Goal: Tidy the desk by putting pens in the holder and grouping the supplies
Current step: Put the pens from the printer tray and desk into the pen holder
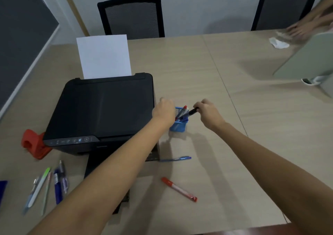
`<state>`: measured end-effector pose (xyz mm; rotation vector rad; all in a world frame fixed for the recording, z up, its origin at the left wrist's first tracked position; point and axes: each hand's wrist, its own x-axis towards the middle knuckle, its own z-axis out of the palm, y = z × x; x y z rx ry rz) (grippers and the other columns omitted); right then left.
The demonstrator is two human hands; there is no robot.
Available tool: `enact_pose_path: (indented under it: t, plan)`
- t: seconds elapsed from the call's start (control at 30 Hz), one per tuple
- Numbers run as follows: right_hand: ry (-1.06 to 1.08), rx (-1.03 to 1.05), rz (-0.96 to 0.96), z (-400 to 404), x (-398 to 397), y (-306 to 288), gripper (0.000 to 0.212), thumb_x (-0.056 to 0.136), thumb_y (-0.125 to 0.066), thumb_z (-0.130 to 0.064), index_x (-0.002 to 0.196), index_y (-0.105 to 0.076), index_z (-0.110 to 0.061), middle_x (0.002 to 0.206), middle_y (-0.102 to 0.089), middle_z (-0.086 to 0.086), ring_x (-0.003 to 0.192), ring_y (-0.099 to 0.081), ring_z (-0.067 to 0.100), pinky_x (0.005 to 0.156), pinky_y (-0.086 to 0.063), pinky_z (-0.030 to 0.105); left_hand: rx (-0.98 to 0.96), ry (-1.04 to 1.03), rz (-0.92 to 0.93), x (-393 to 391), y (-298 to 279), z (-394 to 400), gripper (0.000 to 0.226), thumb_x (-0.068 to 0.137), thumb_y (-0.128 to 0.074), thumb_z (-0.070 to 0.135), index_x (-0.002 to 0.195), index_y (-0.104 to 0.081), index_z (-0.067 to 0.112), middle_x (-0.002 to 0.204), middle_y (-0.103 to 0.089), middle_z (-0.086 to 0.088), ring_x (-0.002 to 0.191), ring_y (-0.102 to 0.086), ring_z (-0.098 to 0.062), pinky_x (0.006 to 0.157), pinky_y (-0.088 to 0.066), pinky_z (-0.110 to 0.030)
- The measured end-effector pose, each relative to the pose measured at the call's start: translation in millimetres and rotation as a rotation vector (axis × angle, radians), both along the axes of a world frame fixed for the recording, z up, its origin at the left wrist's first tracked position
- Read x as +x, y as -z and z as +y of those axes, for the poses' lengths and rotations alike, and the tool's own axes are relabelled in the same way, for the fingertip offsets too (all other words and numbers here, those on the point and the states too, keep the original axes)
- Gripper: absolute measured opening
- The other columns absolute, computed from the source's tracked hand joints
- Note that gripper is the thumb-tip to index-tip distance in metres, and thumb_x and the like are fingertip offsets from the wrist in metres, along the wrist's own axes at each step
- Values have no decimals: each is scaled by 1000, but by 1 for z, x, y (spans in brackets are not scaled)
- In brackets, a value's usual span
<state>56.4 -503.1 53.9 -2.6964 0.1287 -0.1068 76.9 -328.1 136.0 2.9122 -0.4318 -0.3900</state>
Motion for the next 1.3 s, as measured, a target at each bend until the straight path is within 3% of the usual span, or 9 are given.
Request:
enact_pose_path:
  t: [0.27,0.4,0.53,0.63,0.73,0.9,1.03,1.17,1.3]
  plan:
    - [-261,-289,188,21,37,-3,29,82,-51,5,108,-61,-2,107,-56,20,99,-55,36,79,-46,39,95,37,66,27,52,-32,24,91,-47,0,110,-61,0,118,-62,-18,108,-62,-34,77,-49,-36]
    - [-186,-54,205,16,27,16,41,80,-51,5,119,-46,-7,109,-54,22,96,-55,38,77,-49,43,68,33,50,21,68,-30,27,87,-59,8,113,-59,4,119,-58,-17,109,-58,-33,82,-50,-38]
    - [160,285,-52,11,-24,41,36,83,-44,8,117,-47,-6,114,-53,15,92,-55,27,78,-43,29,-120,82,-140,-26,78,-7,23,84,-62,3,106,-57,8,108,-55,-9,96,-58,-28,77,-54,-40]
    - [47,249,146,19,-71,79,24,83,-52,-3,107,-56,-7,104,-55,15,88,-58,32,80,-48,37,-77,239,214,-79,112,24,14,85,-53,4,92,-63,10,100,-60,-8,91,-62,-28,75,-50,-36]
    - [-87,211,409,36,-96,106,31,81,-61,-14,112,-58,-12,108,-51,14,99,-55,33,85,-45,31,68,487,501,-115,144,48,23,81,-66,13,103,-66,11,114,-58,-10,107,-55,-25,89,-47,-34]
    - [-150,-1,463,57,-101,121,30,87,-56,-21,115,-52,-9,118,-47,18,113,-44,34,91,-44,40,201,551,411,-130,160,60,25,90,-51,25,112,-60,18,121,-52,-8,118,-45,-27,97,-43,-40]
    - [-150,-117,459,37,-105,124,26,93,-43,-13,116,-48,-3,121,-49,20,114,-46,35,96,-39,42,132,437,475,-127,139,55,24,92,-47,33,108,-54,16,115,-61,-11,107,-58,-33,86,-50,-43]
    - [-51,177,356,-6,-117,98,10,88,-54,-14,89,-43,-15,96,-59,15,85,-52,27,74,-39,35,-69,334,185,-105,75,51,22,96,-44,38,102,-55,20,101,-64,-3,90,-62,-28,73,-50,-39]
    - [72,244,1,-37,-99,57,5,91,-55,-11,89,-53,-6,82,-58,6,73,-54,29,64,-33,24,-142,160,-153,-38,38,42,23,98,-44,17,112,-62,16,96,-56,-8,81,-61,-32,72,-54,-45]
